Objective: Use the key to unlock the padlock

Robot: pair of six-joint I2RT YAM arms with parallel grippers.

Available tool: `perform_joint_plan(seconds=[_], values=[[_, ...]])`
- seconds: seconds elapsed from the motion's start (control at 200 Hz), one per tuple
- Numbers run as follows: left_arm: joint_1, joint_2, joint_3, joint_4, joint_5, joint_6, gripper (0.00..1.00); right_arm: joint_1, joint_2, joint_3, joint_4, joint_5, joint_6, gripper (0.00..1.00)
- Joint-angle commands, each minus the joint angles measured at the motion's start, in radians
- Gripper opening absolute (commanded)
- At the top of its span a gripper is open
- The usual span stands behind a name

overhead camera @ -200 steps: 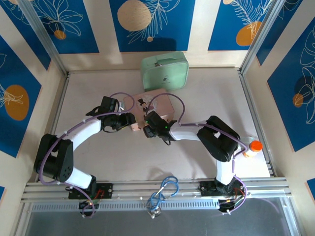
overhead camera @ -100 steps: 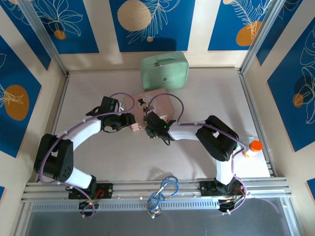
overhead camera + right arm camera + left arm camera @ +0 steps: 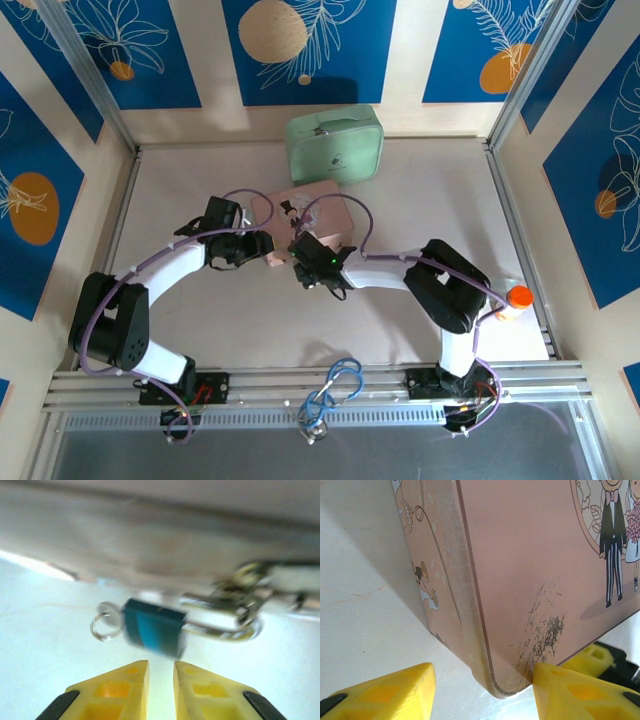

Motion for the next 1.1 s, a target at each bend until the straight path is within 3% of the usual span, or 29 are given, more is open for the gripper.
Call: perform_joint_plan(seconds=[0.0,0.12,0.325,0.45,0.62,0.745,0.9,1.095], values=[[0.015,0.025,-0.008,-0.052,-0.037,0.031,0.53,0.032,-0.067,0.001,-0.034,-0.028,0.031,0.21],[0.016,0.023,-0.003,-0.059,-0.039,0.035,0.53,0.033,-0.123,-0.021,-0.037,-0.007,0.058,0.23],[0.017,0.021,0.002,-0.059,-0.033,0.035,0.53,-0.074,-0.235,0.035,-0.161,0.047,0.097,0.54],[0.018,0.018,0.002,-0.057,-0.029,0.034,0.53,-0.198,-0.245,0.152,-0.276,0.006,0.08,0.6],[0.017,0.018,0.004,-0.051,-0.025,0.032,0.54,-0.356,-0.172,0.272,-0.365,-0.094,0.057,0.6],[0.017,0.019,0.009,-0.052,-0.026,0.036,0.54,-0.444,-0.132,0.283,-0.361,-0.198,0.071,0.52],[0.017,0.024,0.011,-0.059,-0.031,0.041,0.54,-0.478,-0.087,0.291,-0.349,-0.273,0.047,0.44],[0.017,0.028,0.013,-0.052,-0.034,0.041,0.54,-0.477,-0.072,0.271,-0.346,-0.303,0.055,0.41]])
